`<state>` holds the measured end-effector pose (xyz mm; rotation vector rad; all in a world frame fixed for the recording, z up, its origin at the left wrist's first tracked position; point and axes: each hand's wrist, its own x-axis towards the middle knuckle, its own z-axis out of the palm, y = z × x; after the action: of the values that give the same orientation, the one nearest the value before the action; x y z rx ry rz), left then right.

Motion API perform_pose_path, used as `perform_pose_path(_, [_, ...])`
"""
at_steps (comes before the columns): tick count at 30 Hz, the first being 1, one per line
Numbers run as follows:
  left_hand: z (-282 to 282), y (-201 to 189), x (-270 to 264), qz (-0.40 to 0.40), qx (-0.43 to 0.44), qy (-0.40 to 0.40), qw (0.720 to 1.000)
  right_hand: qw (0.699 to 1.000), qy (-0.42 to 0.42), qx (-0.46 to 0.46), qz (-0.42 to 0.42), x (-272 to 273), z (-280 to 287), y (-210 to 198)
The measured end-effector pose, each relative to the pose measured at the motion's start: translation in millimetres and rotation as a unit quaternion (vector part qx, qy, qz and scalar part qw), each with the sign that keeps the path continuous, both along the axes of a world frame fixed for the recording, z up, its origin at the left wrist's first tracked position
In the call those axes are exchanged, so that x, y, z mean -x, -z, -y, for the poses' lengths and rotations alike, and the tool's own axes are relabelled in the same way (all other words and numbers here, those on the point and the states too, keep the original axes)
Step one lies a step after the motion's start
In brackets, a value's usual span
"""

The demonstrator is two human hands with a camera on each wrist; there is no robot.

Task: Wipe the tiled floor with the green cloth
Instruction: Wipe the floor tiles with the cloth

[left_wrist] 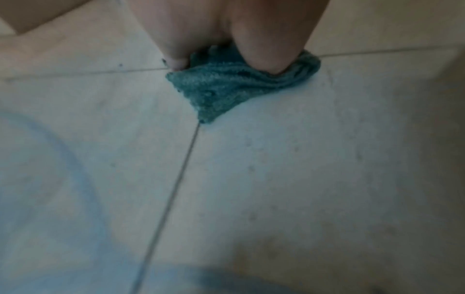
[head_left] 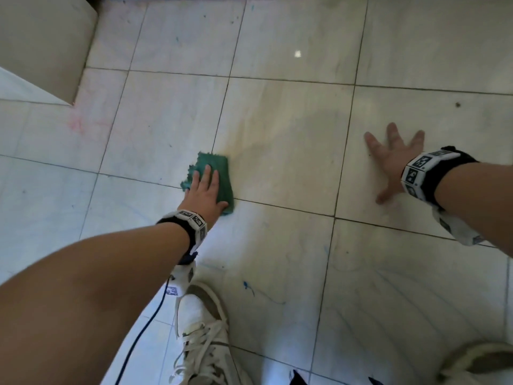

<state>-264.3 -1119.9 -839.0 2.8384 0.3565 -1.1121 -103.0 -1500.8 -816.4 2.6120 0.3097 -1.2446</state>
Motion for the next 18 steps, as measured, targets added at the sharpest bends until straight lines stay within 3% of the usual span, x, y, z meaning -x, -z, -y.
perform_pose_path(4, [12, -2, -4, 0.003, 0.007, 0.004, 1.0, 1.0, -0.005, -0.005, 0.001, -1, 1, 1])
perform_pose_path(10, [82, -8, -19, 0.0, 0.037, 0.134, 0.99, 1.0, -0.008, -0.008, 0.01, 1, 4, 2])
perform_pose_path(15, [203, -6, 1, -0.024, 0.096, 0.326, 0.94, 1.0, -0.016, -0.012, 0.021, 0, 6, 5])
perform_pose_path(18, [241, -4, 14, -0.029, 0.114, 0.381, 0.917, 1.0, -0.015, -0.006, 0.024, 1, 8, 9])
